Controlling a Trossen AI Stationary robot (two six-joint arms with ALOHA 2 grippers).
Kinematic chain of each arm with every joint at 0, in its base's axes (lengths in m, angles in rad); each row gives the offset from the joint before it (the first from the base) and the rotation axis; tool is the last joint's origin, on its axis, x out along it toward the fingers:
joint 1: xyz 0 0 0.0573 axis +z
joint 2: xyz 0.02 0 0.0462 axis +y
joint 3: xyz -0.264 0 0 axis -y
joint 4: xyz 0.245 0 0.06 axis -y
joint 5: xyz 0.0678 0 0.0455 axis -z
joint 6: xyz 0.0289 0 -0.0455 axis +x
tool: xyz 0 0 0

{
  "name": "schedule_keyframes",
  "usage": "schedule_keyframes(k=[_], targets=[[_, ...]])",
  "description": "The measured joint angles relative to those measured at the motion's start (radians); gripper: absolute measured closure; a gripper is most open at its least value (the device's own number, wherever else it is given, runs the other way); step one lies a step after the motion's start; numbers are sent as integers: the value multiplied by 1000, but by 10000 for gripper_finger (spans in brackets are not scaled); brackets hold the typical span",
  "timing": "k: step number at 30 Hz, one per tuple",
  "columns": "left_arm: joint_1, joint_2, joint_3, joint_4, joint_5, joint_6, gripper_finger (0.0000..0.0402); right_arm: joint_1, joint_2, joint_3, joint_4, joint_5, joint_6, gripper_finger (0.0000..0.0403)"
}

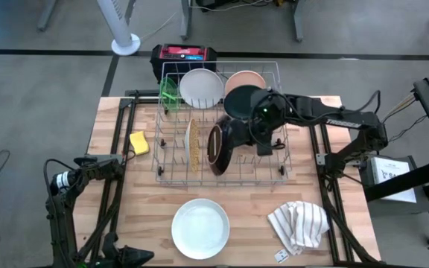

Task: Sort dishes
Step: Put the brown plate into the dish rack

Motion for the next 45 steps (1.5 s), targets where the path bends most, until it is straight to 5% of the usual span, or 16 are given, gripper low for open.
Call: schedule_keyframes(k=[45], targets=[[7,0,0,0,0,2,401,-72,209,6,6,4,7,403]])
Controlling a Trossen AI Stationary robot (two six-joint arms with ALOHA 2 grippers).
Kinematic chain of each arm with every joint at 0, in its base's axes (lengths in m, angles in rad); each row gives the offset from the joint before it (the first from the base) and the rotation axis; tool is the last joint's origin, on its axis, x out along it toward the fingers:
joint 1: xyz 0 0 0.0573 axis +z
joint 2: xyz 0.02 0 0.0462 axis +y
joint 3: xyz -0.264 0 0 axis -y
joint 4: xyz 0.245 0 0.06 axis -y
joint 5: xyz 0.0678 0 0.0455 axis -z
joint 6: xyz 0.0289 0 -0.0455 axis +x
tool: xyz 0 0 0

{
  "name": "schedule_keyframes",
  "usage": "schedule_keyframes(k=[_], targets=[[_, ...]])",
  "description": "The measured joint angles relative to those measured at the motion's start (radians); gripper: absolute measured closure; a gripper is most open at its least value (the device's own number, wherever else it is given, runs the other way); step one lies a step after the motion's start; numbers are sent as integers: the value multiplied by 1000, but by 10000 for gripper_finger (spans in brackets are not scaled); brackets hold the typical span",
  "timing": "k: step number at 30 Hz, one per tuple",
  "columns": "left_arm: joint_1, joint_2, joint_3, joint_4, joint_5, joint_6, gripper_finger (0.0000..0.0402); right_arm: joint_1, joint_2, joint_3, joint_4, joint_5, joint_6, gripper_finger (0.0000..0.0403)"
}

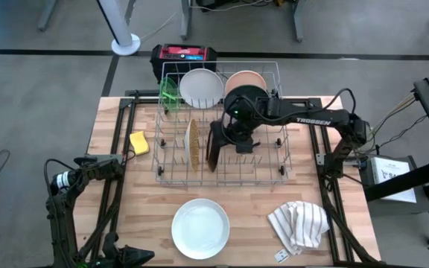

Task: Sort dishes
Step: Put the brown plate into the dish rack

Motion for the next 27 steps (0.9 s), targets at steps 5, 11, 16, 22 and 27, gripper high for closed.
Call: schedule_keyframes(k=[5,11,16,22,27], targets=[[0,0,0,0,0,-1,401,0,15,0,2,0,0,403],[0,0,0,0,0,-3,401,0,32,0,1,0,0,403],[0,0,0,0,0,-3,401,0,44,0,6,0,-1,403],[0,0,0,0,0,-3,401,-1,46,0,8,2,-2,403],[0,0,0,1,0,-3,401,-4,46,0,11,2,1,403]])
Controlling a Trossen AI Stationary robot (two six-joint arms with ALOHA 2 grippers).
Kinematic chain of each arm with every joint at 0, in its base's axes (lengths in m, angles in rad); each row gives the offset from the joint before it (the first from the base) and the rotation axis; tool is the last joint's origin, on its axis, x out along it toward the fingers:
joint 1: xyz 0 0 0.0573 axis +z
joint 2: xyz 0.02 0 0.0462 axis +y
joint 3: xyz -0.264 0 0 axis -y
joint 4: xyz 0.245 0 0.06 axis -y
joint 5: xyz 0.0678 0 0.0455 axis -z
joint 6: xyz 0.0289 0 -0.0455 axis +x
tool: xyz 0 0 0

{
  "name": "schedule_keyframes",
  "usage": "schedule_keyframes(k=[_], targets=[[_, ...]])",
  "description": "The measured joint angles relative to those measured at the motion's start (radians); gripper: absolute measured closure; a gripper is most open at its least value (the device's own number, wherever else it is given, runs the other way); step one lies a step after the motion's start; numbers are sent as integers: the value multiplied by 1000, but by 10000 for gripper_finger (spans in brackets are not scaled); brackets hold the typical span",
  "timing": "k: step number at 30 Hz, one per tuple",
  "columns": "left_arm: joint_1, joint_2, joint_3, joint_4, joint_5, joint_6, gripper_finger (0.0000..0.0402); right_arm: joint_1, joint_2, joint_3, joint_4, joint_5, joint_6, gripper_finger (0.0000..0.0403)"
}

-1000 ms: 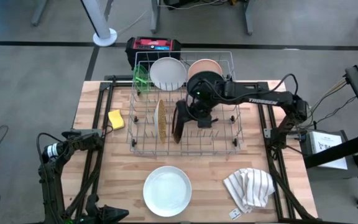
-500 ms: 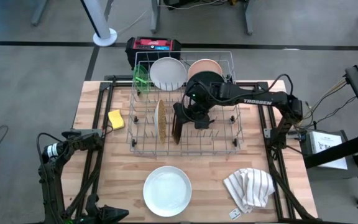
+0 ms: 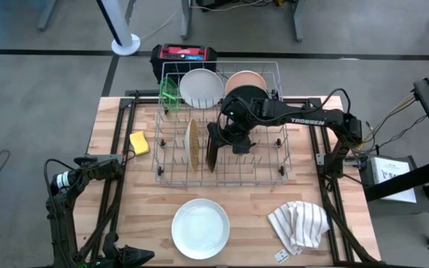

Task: Sort dishes
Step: Put the brown plate into the dish rack

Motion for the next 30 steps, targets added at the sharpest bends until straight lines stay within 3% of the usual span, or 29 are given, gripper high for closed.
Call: schedule_keyframes(k=[14,24,30], targets=[[0,0,0,4,0,-8,401,1,4,0,12,2,0,362],[0,0,0,6,0,-8,401,1,9,0,17,2,7,365],[0,0,0,7,0,-8,401,1,9,0,84,0,194,346]])
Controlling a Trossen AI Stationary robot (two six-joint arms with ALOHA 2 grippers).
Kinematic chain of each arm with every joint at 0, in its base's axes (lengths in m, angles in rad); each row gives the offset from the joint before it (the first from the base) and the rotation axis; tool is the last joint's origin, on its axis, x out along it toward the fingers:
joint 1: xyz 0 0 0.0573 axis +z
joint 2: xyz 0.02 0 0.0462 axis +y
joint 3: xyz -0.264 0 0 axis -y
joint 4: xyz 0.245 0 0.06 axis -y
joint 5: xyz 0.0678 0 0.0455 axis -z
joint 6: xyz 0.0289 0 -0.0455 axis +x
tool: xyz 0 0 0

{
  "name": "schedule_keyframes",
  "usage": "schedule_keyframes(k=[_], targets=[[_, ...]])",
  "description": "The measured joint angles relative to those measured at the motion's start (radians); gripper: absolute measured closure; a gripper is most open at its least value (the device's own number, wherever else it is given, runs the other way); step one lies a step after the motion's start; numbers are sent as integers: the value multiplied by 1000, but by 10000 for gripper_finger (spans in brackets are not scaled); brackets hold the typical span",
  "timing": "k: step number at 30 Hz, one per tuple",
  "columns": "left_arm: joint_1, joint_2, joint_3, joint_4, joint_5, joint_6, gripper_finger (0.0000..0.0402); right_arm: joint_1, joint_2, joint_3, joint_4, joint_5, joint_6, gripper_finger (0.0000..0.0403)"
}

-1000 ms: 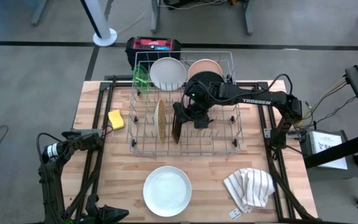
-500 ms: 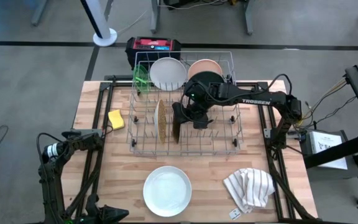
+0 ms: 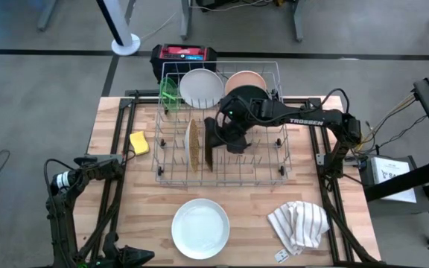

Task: Sort dishes
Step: Put the brown plate into the dish rack

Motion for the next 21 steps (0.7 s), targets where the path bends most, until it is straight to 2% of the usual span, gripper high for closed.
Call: schedule_keyframes(k=[3,15,21], targets=[[0,0,0,0,0,0,401,0,0,0,13,0,59,332],[0,0,0,1,0,0,401,0,0,0,19,-2,62,294],[0,0,0,3,0,-3,401,0,0,0,20,-2,115,284]])
